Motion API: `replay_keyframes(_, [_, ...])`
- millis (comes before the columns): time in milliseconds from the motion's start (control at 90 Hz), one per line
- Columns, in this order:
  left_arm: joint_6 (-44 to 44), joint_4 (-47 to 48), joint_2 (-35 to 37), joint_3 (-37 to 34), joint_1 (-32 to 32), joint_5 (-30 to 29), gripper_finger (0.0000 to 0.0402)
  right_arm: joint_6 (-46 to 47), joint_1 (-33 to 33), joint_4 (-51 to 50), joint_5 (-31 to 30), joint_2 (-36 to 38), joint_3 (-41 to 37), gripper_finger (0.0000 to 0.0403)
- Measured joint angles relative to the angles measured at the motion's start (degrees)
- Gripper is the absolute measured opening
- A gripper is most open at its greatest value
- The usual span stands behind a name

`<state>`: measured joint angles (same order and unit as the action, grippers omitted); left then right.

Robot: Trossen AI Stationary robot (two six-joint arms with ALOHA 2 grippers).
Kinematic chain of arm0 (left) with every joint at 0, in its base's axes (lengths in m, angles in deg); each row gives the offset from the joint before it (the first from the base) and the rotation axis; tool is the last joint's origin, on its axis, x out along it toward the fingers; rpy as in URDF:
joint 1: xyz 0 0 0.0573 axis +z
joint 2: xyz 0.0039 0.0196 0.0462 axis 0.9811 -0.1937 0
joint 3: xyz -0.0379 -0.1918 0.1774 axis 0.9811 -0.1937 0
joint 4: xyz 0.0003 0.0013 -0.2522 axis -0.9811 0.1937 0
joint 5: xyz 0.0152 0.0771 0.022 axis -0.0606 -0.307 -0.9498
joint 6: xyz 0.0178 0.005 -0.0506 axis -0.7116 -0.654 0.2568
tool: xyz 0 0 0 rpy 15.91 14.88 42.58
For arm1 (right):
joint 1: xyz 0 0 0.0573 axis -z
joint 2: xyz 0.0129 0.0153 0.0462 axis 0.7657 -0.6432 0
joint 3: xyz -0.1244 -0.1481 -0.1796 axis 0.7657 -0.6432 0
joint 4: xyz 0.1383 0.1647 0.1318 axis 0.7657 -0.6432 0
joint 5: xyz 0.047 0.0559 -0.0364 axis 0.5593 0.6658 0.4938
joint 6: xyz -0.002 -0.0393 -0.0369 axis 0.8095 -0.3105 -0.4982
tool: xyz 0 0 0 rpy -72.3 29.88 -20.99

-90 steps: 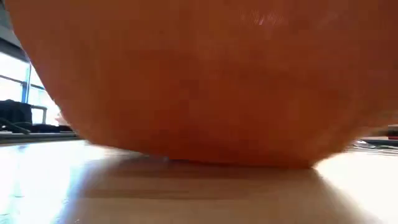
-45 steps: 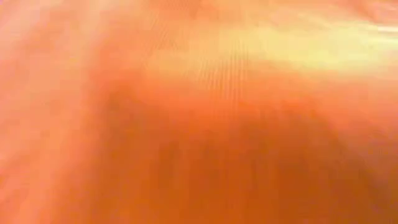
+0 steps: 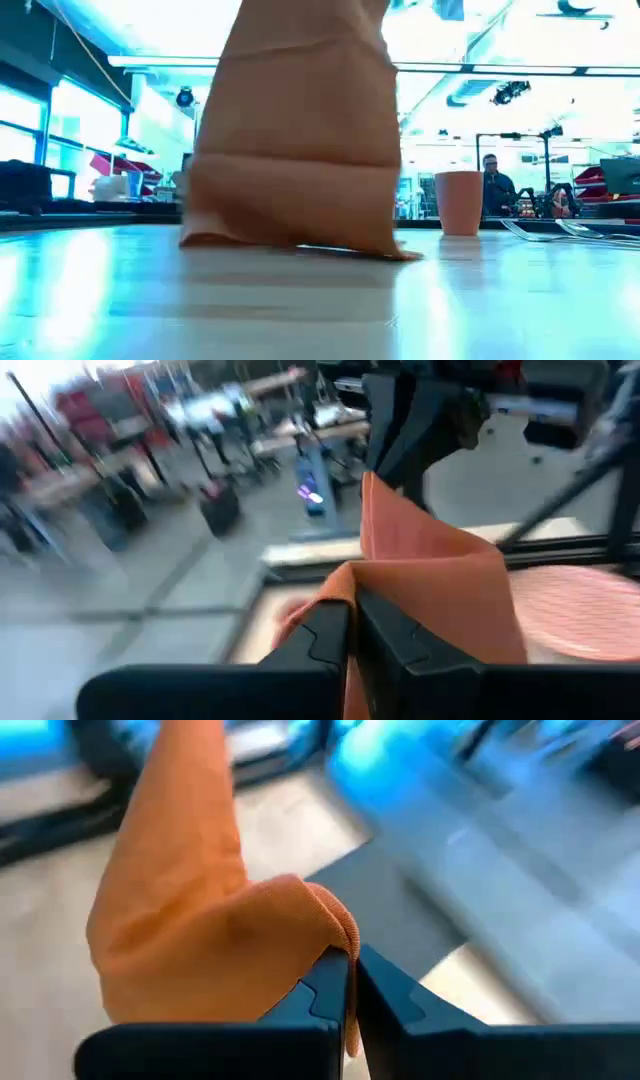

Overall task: Set table place
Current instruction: Fold the orange napkin

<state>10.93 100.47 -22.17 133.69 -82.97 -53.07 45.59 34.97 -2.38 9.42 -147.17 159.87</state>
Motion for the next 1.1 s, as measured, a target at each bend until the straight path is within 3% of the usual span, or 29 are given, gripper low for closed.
replay_keyframes(156, [-7.1,0.5,-1.6,6.1,4.3,5.1,0.0000,-6.9,1.5,6.3,-4.2,3.1,-1.2,0.0000])
replay_keyframes(322, [-10.0,5.0,-2.8,11.7,2.9,5.1,0.0000,-9.2,-2.8,8.6,-7.4,4.2,0.2,0.0000])
replay_keyframes(400, [-9.5,8.8,-3.2,12.4,1.2,5.1,0.0000,-5.9,-5.4,7.3,-6.4,4.2,0.2,0.0000])
replay_keyframes(533, [-2.5,16.1,-4.7,9.1,-2.5,5.3,0.0000,4.9,-9.0,-2.6,0.6,1.8,-0.4,0.0000])
replay_keyframes(644, [4.6,18.5,-7.2,1.4,-7.0,6.2,0.0000,12.6,-11.7,-6.2,7.6,0.1,-7.6,0.0000])
replay_keyframes(789, [15.7,14.6,-10.7,-8.2,-13.9,7.9,0.0000,17.5,-15.4,3.4,21.2,-0.1,-22.6,0.0000])
replay_keyframes(900, [24.6,9.2,-13.2,-12.0,-19.3,9.1,0.0000,19.4,-18.5,13.7,30.5,-0.2,-29.7,0.0000])
replay_keyframes(1100, [33.9,3.4,-19.1,-14.2,-24.4,9.0,0.0000,24.2,-20.7,18.8,33.6,-0.1,-37.0,0.0000])
